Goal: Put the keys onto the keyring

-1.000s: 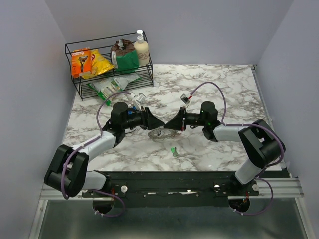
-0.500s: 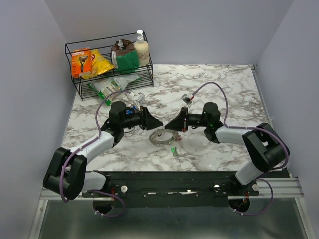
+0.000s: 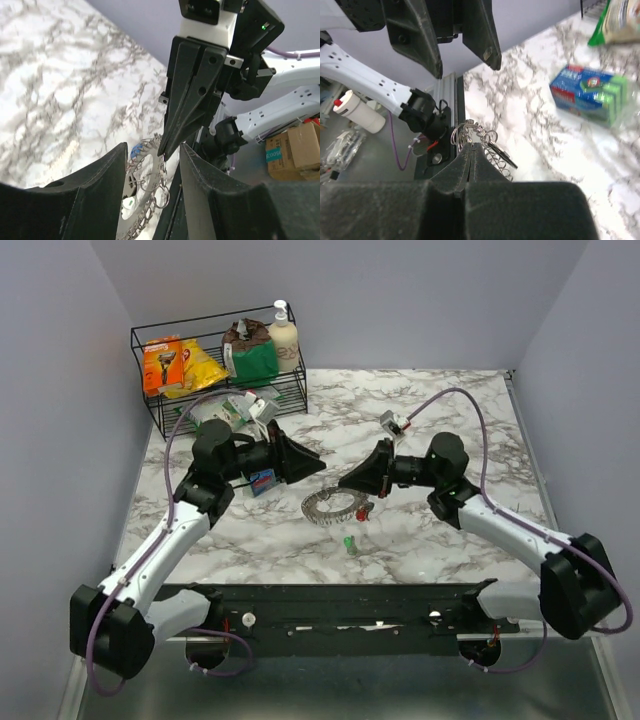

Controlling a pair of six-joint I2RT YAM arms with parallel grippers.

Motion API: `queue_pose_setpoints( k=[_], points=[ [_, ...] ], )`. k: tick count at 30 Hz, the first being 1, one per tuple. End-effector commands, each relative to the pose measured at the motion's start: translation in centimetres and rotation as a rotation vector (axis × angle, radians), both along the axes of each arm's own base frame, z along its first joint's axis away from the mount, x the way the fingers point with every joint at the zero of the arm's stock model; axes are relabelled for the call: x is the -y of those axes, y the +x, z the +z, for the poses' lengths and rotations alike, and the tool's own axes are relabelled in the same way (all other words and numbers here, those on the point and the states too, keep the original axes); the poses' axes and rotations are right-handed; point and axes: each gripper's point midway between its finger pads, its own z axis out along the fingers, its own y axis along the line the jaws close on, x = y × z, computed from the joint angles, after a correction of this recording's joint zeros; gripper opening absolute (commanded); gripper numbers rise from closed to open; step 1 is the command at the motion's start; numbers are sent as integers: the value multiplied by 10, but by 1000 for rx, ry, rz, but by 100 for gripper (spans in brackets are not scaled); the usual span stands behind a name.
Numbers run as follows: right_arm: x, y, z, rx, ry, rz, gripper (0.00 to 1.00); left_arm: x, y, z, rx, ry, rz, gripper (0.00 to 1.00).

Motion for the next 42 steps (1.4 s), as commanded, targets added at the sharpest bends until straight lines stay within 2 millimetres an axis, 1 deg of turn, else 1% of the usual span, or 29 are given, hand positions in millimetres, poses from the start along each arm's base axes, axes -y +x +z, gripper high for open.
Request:
queue_pose_setpoints(
  k=[1,2,3,4,5,6,7,8,10,11,13,14,15,16,17,18,21,24,25,27,28,32,33,35,37,38,42],
  points=[
    [9,-7,39,130,-18,-33,1,-6,-17,36,118,51,-56,54],
    [11,-9,43,148,-18,-33,1,-7,-20,35,105,70,-66,54],
    [13,-11,48,153,-21,-35,1,-8,-23,41,119,76,-77,55],
    [15,-16,57,174,-10,-34,1,-8,-26,53,167,82,-91,54],
    [17,-18,62,187,-5,-33,1,-9,-31,52,149,99,-108,54],
    [18,-20,65,190,-4,-33,1,-9,-33,54,155,106,-118,54],
    [19,-22,70,202,2,-34,1,-9,-36,65,184,109,-124,54],
    [22,-26,77,216,12,-35,1,-8,-39,62,182,131,-132,54],
    [23,-30,82,227,19,-34,1,-7,-44,71,199,137,-146,54],
    [25,-33,86,235,27,-36,1,-4,-50,70,189,142,-163,54],
    [27,-33,89,235,32,-47,1,1,-52,75,204,152,-168,54],
    [27,-33,89,230,32,-53,1,4,-56,73,195,166,-177,54],
    [28,-33,90,225,35,-57,1,12,-58,69,200,183,-188,54],
    [28,-33,92,226,40,-63,1,15,-59,68,198,193,-195,54],
    [28,-34,90,220,41,-66,1,18,-62,68,195,204,-206,54],
    [29,-33,92,212,53,-75,1,25,-65,65,187,216,-225,54],
    [30,-33,94,184,89,-94,1,30,-62,62,175,232,-221,52],
    [30,-36,97,156,131,-94,1,33,-62,62,176,224,-223,50],
    [29,-36,96,147,137,-90,1,34,-61,62,172,218,-226,49],
    [28,-38,100,134,162,-79,1,37,-66,66,167,186,-256,47],
    [28,-38,98,126,163,-75,1,38,-67,68,163,173,-260,47],
    [27,-41,100,105,185,-59,1,42,-72,78,165,121,-294,47],
    [28,-41,102,102,191,-60,1,43,-76,80,152,109,-312,48],
    [27,-40,101,88,198,-71,1,43,-78,83,149,98,-319,50],
    [29,-36,101,73,205,-98,1,43,-81,82,131,93,-338,50],
    [29,-32,102,61,213,-125,1,43,-82,79,119,95,-340,50],
    [31,-21,91,14,212,-189,1,41,-85,72,87,93,-334,50]
  ],
)
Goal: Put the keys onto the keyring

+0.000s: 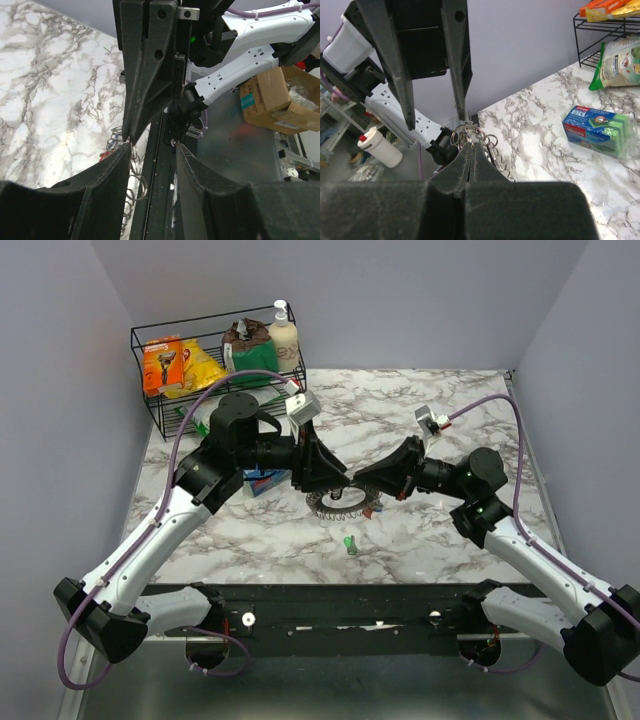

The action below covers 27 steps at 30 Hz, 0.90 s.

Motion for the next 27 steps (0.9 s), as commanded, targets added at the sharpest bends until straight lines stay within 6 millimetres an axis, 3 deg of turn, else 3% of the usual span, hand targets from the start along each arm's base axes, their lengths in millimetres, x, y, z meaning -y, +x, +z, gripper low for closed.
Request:
queue_pose_setpoints(
  k=[1,7,17,27],
  points=[
    [4,12,4,-32,52,-89,1,-1,-14,-2,-51,-21,-41,49],
    [6,21,-5,-80,55,-140,1,-2,-17,-11,-85,-24,-40,49],
    [8,22,-1,-75,60,-156,1,1,-6,-38,-136,6,8,54],
    [11,13,1,-47,64,-146,1,8,12,-27,-148,-77,95,61]
  ],
)
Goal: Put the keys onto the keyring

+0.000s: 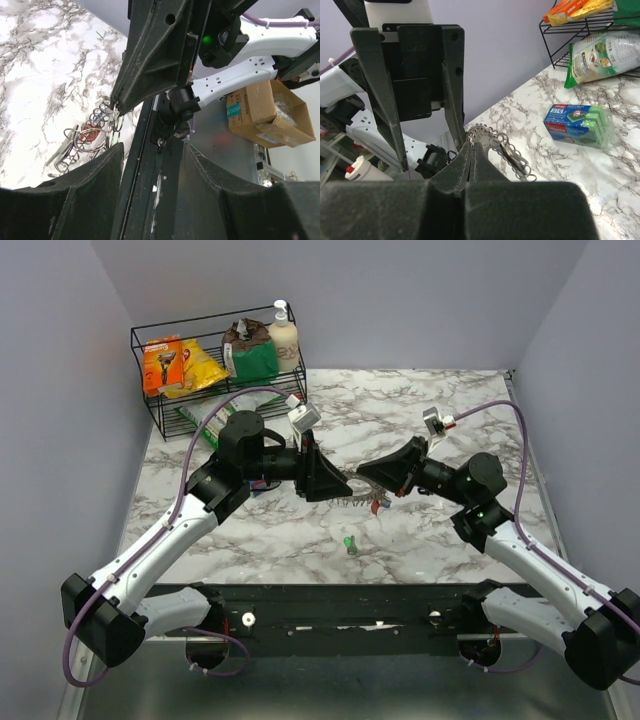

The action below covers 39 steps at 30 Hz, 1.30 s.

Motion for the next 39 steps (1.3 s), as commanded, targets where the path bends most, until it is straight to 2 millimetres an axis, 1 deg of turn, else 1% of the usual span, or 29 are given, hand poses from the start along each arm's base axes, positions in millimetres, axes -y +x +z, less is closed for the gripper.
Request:
queue_pose_setpoints(
  k=[1,5,10,16,22,23,24,27,28,30,31,35,39],
  points=[
    [4,-8,10,45,27,-7,1,4,11,12,9,-52,64,61],
    [5,-9,8,44,27,-3,1,4,17,8,-9,-50,96,62],
    [6,-12,11,59,37,-2,1,4,22,4,-15,-42,124,65],
    [7,-15,16,78,48,5,1,5,26,-2,-30,-26,141,65],
    [7,-16,12,73,41,12,1,8,26,-4,-42,-28,121,64],
    [6,-15,11,69,39,13,1,8,26,-5,-46,-27,118,63],
    [6,-16,11,70,40,13,1,9,25,-1,-34,-42,107,62],
    [6,-15,10,68,37,13,1,12,25,-1,-38,-42,92,59],
    [6,-15,10,68,37,13,1,12,25,-1,-38,-41,89,55],
    [5,-14,10,69,37,10,1,13,24,0,-35,-43,75,50],
    [5,-13,10,68,36,10,1,14,24,-1,-36,-41,73,46],
    [5,-13,9,66,36,8,1,14,23,-2,-31,-38,63,38],
    [4,-12,9,65,37,10,1,14,22,-3,-30,-37,51,34]
  ],
)
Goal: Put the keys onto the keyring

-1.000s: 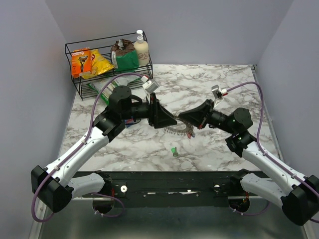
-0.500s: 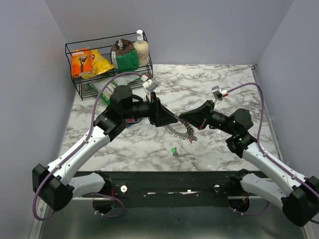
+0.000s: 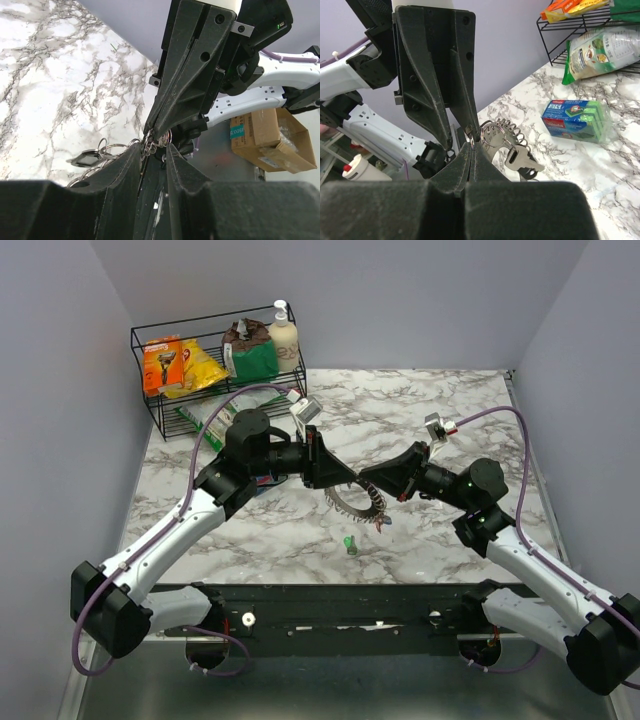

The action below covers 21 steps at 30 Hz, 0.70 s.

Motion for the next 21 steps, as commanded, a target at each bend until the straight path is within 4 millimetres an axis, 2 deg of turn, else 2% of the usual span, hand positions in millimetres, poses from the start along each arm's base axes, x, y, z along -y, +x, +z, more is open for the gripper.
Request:
queue_pose_setpoints(
  k=[1,9,16,21],
  points=[
    [0,-6,17,64,41,13,1,2,-2,1,20,-6,-33,31],
    [-1,-5,18,64,39,20,1,6,-2,-2,32,11,-48,24],
    [-2,-5,17,58,35,27,1,8,0,-2,50,14,-46,0],
    [-3,-5,16,57,37,30,1,6,1,0,101,18,-27,0]
  ],
)
